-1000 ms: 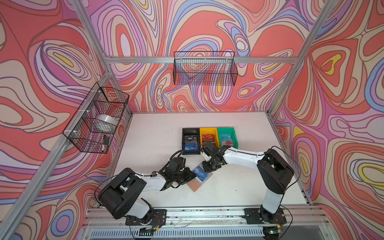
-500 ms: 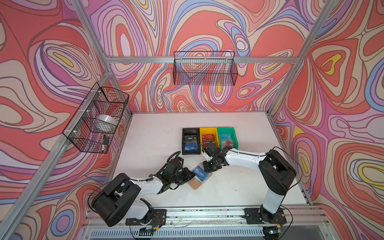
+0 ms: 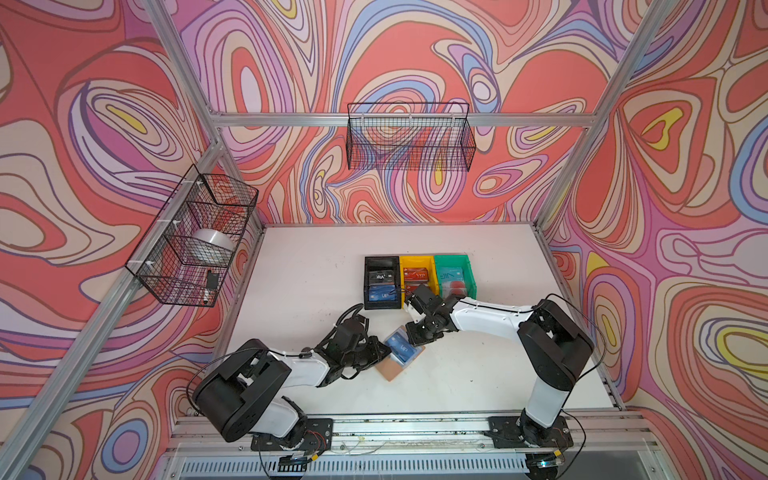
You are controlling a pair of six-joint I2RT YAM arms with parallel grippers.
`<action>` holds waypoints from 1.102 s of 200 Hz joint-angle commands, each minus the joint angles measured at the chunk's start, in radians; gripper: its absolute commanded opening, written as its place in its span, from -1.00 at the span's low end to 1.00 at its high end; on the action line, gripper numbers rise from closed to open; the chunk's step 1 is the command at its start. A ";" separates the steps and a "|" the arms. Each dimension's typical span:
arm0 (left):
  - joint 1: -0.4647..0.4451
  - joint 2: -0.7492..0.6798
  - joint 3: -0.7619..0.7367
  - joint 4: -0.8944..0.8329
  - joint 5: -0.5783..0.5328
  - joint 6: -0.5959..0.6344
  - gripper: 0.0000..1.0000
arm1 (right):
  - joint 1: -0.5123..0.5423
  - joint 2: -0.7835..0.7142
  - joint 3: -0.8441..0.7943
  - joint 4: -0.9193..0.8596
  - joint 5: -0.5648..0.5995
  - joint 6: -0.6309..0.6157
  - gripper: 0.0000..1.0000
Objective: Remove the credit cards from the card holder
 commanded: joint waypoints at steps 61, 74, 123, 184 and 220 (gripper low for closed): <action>-0.012 0.012 0.001 0.037 -0.007 -0.009 -0.73 | 0.005 0.032 -0.055 -0.015 -0.013 0.018 -0.67; -0.013 0.023 0.000 0.049 -0.007 -0.011 -0.73 | 0.005 0.032 -0.053 -0.016 -0.012 0.017 -0.67; -0.024 0.040 0.012 0.059 -0.006 -0.017 -0.73 | 0.004 0.032 -0.061 -0.012 -0.014 0.017 -0.67; -0.029 0.041 0.026 0.044 -0.009 -0.014 -0.73 | 0.005 0.034 -0.067 -0.005 -0.019 0.019 -0.67; -0.033 0.054 0.046 0.040 -0.006 -0.013 -0.73 | 0.004 0.034 -0.069 -0.005 -0.019 0.019 -0.67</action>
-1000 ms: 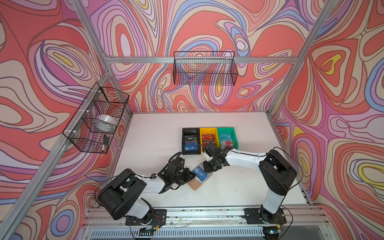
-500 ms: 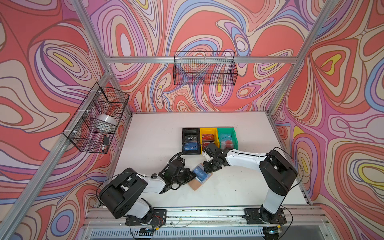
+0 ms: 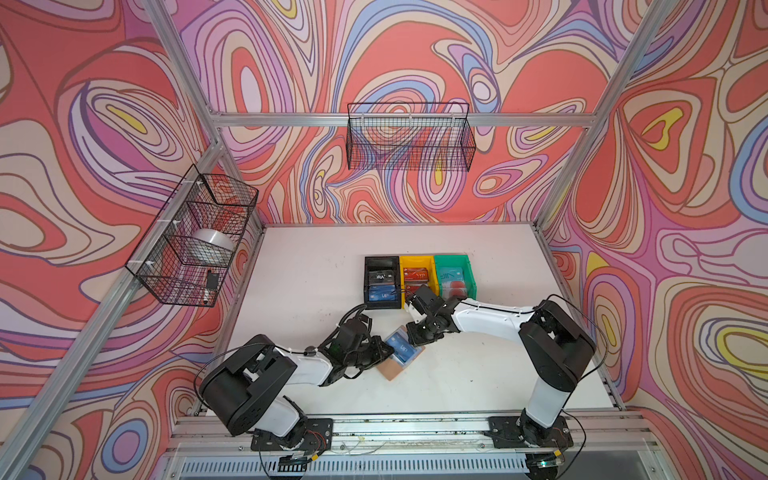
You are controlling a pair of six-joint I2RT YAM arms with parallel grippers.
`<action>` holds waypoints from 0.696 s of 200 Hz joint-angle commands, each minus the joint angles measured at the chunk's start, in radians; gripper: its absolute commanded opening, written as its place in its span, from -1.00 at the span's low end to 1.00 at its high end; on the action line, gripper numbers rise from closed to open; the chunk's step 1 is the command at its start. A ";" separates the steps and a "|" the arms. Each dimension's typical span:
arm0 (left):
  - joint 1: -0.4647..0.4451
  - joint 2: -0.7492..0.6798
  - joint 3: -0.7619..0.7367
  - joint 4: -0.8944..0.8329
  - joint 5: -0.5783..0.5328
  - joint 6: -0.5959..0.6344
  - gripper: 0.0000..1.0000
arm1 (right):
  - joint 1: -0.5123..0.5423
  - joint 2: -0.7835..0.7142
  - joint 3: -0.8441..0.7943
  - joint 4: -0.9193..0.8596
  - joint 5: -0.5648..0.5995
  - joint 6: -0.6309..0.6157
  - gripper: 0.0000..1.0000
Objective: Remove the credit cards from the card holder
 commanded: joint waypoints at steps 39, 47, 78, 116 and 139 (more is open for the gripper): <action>-0.013 0.025 0.040 -0.007 -0.005 -0.009 -0.73 | 0.007 0.044 -0.053 -0.033 -0.008 0.003 -0.67; -0.014 0.027 0.040 -0.004 -0.006 -0.009 -0.73 | 0.008 0.044 -0.053 -0.032 -0.008 0.003 -0.67; -0.015 0.037 0.047 -0.002 -0.003 -0.008 -0.74 | 0.008 0.046 -0.053 -0.032 -0.009 0.004 -0.67; -0.015 0.044 0.058 -0.004 -0.002 -0.007 -0.76 | 0.007 0.046 -0.055 -0.030 -0.008 0.004 -0.67; -0.015 0.042 0.053 -0.011 -0.006 -0.006 -0.82 | 0.008 0.045 -0.056 -0.031 -0.008 0.006 -0.67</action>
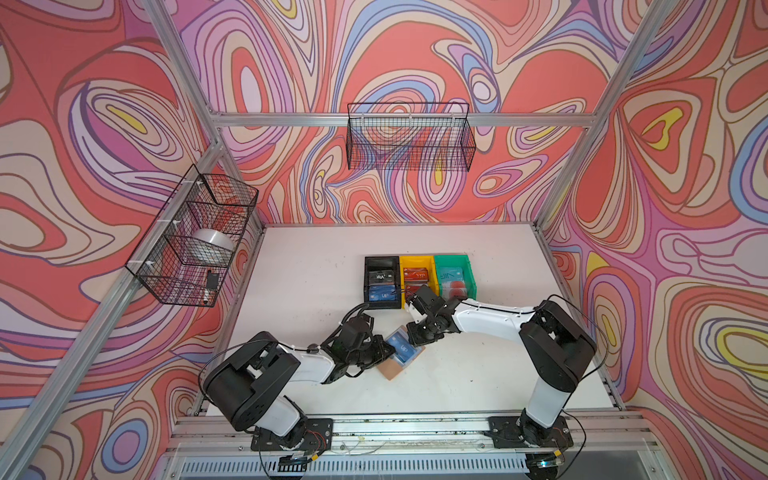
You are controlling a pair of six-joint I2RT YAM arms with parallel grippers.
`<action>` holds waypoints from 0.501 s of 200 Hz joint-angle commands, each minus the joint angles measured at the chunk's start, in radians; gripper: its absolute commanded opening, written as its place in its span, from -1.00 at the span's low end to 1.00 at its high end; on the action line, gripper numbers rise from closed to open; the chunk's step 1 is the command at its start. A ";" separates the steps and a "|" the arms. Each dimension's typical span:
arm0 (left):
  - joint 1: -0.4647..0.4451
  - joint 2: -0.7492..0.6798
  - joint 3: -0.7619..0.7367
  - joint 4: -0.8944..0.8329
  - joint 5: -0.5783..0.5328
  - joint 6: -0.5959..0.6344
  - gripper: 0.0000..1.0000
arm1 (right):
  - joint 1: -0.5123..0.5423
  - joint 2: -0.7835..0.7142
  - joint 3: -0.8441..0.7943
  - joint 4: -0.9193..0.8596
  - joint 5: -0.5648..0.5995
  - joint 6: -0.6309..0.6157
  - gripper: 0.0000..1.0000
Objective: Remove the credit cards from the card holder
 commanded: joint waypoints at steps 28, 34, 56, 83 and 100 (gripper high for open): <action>-0.013 0.007 0.018 -0.012 -0.017 -0.009 -0.93 | 0.010 0.050 -0.049 -0.044 -0.006 0.007 -0.67; -0.012 0.003 0.017 -0.021 -0.020 -0.007 -0.93 | 0.009 0.050 -0.048 -0.045 -0.006 0.007 -0.67; -0.012 -0.015 0.011 -0.049 -0.031 -0.001 -0.95 | 0.009 0.051 -0.045 -0.048 -0.006 0.009 -0.67; -0.011 -0.032 0.004 -0.068 -0.037 0.002 -0.96 | 0.010 0.056 -0.040 -0.051 -0.008 0.011 -0.67; -0.012 -0.036 -0.001 -0.072 -0.039 0.004 -0.96 | 0.010 0.057 -0.040 -0.050 -0.009 0.014 -0.67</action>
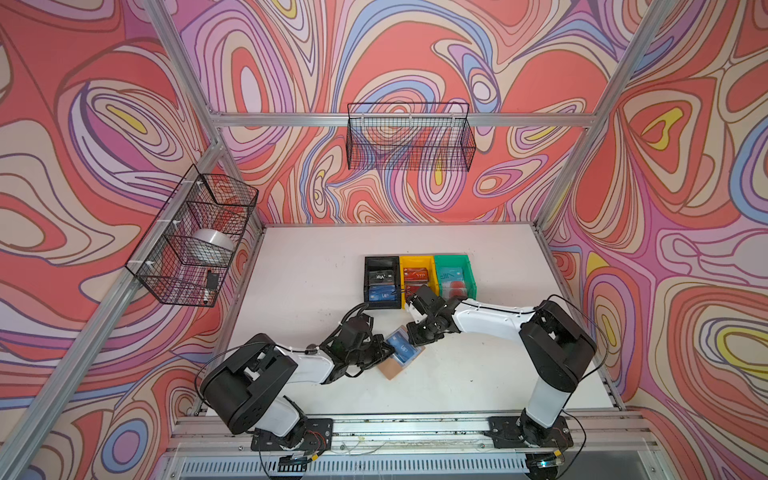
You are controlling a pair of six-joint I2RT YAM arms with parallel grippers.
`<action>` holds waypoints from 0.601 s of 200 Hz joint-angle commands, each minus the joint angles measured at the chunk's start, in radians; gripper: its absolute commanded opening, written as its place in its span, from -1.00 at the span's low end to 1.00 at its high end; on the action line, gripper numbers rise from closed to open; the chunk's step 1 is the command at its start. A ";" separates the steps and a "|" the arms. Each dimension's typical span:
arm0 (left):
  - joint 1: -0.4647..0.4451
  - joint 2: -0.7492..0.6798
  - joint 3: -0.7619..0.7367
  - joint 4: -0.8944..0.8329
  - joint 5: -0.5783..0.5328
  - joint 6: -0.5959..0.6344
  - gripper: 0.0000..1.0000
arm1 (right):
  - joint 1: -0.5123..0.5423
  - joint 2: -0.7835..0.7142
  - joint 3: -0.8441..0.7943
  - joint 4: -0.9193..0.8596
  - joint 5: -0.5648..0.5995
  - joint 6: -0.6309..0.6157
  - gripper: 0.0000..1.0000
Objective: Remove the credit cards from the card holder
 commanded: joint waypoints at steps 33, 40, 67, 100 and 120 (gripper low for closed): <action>-0.011 0.004 -0.007 -0.042 -0.032 0.007 -0.95 | 0.010 0.063 -0.033 -0.056 -0.010 0.007 -0.68; -0.011 0.009 -0.009 -0.035 -0.029 0.006 -0.95 | 0.010 0.063 -0.031 -0.056 -0.010 0.009 -0.67; -0.011 0.019 -0.030 -0.011 -0.023 -0.004 -0.95 | 0.010 0.062 -0.033 -0.056 -0.014 0.009 -0.67; -0.011 0.016 -0.046 -0.018 -0.028 -0.008 -0.92 | 0.010 0.067 -0.033 -0.050 -0.019 0.013 -0.67; -0.011 0.017 -0.039 -0.031 -0.033 -0.003 -0.86 | 0.009 0.071 -0.030 -0.046 -0.022 0.015 -0.67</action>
